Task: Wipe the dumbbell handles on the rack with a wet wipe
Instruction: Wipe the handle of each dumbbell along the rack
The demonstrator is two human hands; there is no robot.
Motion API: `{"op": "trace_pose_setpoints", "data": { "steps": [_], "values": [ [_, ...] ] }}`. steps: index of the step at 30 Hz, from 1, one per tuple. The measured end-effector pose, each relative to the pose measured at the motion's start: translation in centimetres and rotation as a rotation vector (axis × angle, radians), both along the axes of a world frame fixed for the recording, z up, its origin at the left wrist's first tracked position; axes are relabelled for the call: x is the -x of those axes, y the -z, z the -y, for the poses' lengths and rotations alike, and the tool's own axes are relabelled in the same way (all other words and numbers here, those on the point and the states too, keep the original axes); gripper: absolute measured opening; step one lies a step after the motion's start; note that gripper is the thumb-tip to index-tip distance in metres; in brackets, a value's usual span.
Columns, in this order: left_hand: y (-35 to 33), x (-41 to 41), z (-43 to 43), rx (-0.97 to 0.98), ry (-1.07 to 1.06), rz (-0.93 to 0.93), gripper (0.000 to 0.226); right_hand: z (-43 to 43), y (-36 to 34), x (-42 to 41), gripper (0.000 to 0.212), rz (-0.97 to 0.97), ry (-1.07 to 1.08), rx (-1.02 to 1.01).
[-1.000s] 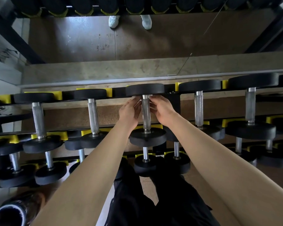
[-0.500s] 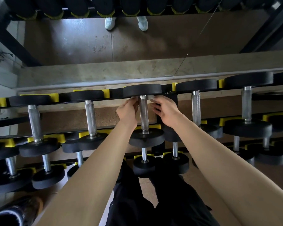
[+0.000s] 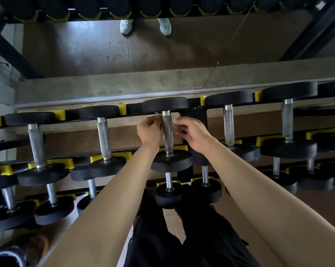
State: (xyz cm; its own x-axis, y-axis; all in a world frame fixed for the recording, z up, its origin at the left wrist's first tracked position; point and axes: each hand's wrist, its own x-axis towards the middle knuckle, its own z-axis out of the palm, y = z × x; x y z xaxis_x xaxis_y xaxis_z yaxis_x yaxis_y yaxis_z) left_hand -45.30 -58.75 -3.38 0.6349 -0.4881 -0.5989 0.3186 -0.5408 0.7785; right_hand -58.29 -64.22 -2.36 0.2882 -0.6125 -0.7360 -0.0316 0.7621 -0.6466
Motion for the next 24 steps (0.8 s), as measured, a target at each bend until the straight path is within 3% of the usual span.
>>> {"op": "trace_pose_setpoints", "data": {
  "steps": [3,9,13,16,19,21,24],
  "values": [
    [0.1,-0.7,-0.9,0.068,0.048,-0.139,0.011,-0.2,0.5,0.5,0.01,-0.076,-0.001,0.005],
    [-0.6,-1.7,-3.4,0.137,0.091,-0.204,0.018,-0.4,1.3,-0.6,0.017,-0.259,-0.191,0.126],
    [-0.4,-0.9,-3.0,0.008,0.096,-0.141,0.016,-0.6,0.8,0.7,0.024,-0.323,-0.298,0.197],
    [-0.3,-1.0,-3.0,-0.118,0.222,-0.103,0.011,-0.9,0.9,1.9,0.031,-0.381,-0.42,0.261],
    [-0.9,-1.8,-3.6,-0.15,0.346,-0.071,0.004,-1.1,1.2,1.8,0.02,-0.43,-0.551,0.333],
    [-1.6,-2.5,-4.1,-0.182,0.443,-0.055,0.015,-1.2,1.3,1.4,0.01,-0.456,-0.609,0.377],
    [-1.2,-3.1,-4.6,-0.291,0.566,0.005,0.057,-1.2,1.4,1.3,0.014,-0.5,-0.7,0.384]
  ]
}}
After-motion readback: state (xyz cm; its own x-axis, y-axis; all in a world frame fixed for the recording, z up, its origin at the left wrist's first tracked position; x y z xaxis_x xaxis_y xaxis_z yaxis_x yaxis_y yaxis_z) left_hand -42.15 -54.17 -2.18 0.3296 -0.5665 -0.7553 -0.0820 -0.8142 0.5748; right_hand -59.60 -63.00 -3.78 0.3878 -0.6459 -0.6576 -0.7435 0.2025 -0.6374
